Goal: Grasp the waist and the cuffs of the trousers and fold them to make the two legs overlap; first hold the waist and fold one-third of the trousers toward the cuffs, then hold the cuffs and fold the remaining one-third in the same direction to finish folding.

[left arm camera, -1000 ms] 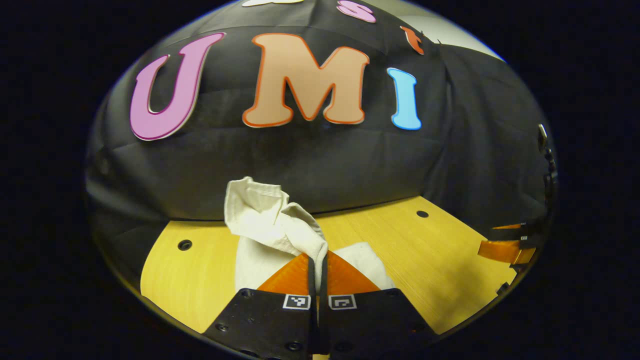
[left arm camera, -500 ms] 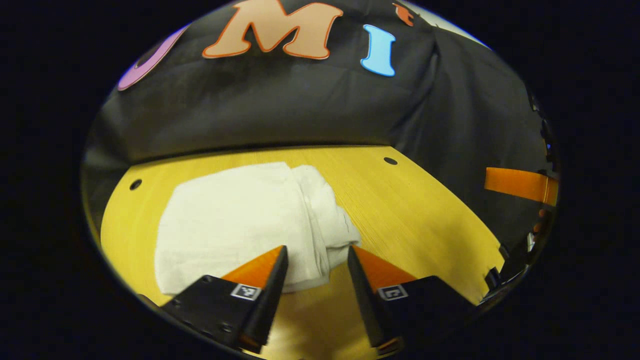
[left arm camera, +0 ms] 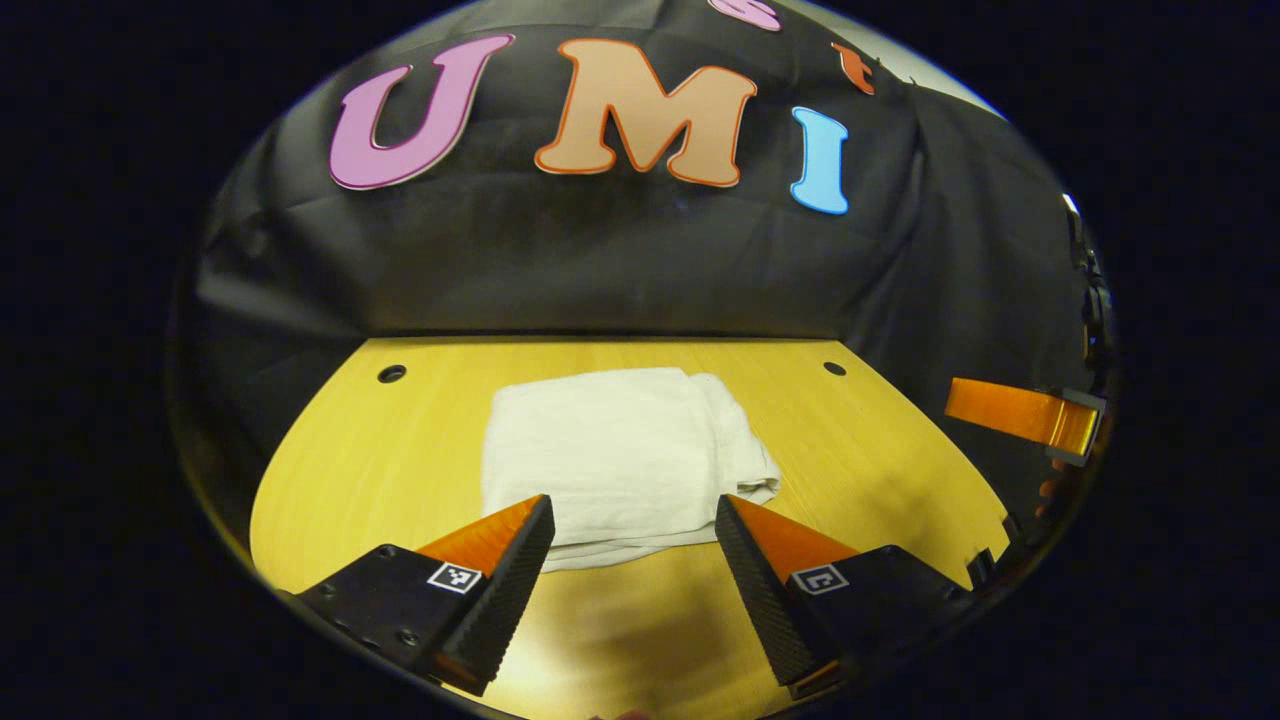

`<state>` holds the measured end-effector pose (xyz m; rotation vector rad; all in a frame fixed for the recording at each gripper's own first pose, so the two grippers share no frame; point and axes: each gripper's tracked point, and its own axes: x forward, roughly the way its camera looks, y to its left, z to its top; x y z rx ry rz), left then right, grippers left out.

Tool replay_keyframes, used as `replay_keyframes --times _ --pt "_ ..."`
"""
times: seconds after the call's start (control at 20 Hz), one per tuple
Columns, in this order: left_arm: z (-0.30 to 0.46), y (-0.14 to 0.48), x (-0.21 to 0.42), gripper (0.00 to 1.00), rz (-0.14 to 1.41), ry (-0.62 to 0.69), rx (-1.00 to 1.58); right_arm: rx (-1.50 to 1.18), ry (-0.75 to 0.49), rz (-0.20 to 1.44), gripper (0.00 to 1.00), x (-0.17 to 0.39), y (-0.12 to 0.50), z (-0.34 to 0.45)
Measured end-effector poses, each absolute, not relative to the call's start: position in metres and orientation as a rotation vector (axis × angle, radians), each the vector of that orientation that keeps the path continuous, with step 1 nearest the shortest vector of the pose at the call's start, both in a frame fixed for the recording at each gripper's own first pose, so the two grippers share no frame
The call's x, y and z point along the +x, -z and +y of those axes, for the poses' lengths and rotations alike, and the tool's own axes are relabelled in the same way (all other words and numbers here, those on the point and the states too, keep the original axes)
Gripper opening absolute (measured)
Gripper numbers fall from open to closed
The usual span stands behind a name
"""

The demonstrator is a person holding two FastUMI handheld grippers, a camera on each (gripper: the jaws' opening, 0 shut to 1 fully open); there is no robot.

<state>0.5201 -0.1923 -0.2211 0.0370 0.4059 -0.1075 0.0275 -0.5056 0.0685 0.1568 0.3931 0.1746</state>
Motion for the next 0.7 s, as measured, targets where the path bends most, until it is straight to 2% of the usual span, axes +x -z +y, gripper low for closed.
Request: replay_keyframes --times 0.3,0.7 --pt "-0.142 0.208 0.485 0.96 0.390 0.037 0.032 0.143 -0.202 0.266 0.96 0.010 -0.093 -0.471" --pt "-0.104 0.216 0.464 0.96 0.429 0.012 0.039 0.116 -0.159 0.301 0.96 -0.010 -0.076 -0.461"
